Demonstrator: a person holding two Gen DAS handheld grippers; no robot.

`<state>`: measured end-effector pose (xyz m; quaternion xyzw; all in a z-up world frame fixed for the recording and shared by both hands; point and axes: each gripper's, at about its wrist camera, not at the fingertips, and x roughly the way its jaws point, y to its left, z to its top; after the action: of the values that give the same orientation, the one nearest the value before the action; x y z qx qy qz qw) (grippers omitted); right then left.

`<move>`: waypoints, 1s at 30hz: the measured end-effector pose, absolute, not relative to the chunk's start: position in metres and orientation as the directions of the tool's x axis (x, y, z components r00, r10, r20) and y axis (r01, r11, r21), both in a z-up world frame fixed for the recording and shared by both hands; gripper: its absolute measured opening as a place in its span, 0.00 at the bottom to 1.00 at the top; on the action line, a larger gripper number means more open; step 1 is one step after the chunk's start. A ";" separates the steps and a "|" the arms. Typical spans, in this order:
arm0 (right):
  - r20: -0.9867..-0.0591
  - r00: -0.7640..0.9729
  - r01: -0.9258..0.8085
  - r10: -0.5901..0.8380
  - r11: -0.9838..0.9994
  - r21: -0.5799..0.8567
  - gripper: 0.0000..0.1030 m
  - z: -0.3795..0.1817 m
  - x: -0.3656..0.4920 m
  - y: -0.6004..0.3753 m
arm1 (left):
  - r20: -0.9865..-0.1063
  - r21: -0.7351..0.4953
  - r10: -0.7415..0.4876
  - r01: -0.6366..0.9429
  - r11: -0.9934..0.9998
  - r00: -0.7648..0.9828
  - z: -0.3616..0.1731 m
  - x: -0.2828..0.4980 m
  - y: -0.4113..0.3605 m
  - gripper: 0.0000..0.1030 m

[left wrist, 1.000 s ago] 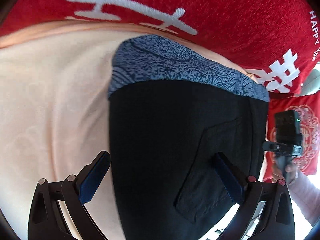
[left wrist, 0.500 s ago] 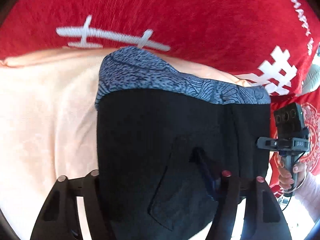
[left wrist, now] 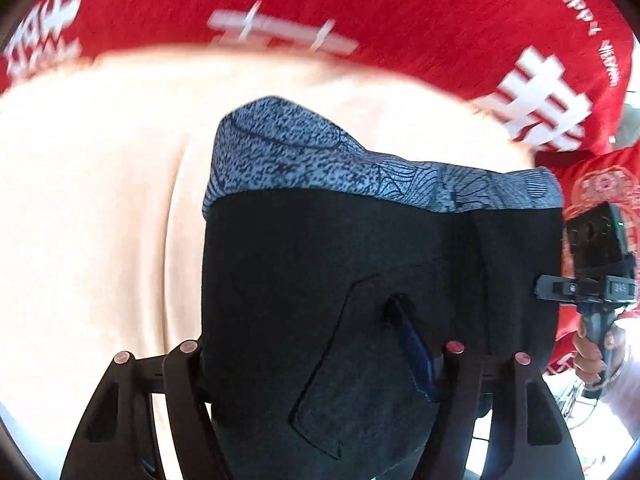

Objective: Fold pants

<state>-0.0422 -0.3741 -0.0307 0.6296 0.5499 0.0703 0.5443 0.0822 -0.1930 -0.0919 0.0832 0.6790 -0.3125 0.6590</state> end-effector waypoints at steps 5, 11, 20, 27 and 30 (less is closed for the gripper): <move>-0.678 0.210 0.702 0.704 0.374 0.606 0.56 -0.059 -0.056 -0.360 | -0.963 -0.258 -0.257 0.531 0.807 -0.077 -0.118 0.087 -0.180 0.99; -0.854 0.175 0.773 0.489 0.469 0.427 0.61 -0.019 -0.072 -0.384 | -0.980 -0.130 -0.191 0.532 0.837 0.062 -0.077 0.094 -0.179 0.99; -0.809 0.319 0.701 0.495 0.452 0.552 0.18 0.020 -0.035 -0.368 | -0.978 -0.071 -0.172 0.595 0.800 0.114 -0.079 0.084 -0.208 0.99; -0.844 0.222 0.732 0.489 0.489 0.475 0.02 -0.025 -0.036 -0.357 | -0.981 -0.076 -0.162 0.560 0.825 0.104 -0.101 0.081 -0.193 1.00; -0.880 0.204 0.768 0.429 0.487 0.415 0.02 -0.013 -0.043 -0.357 | -0.986 -0.024 -0.114 0.574 0.818 0.122 -0.095 0.074 -0.195 1.00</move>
<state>-0.0433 -0.3570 -0.0134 0.4865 0.6151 -0.1406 0.6043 0.0743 -0.1952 -0.0949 0.1860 0.6186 -0.2373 0.7256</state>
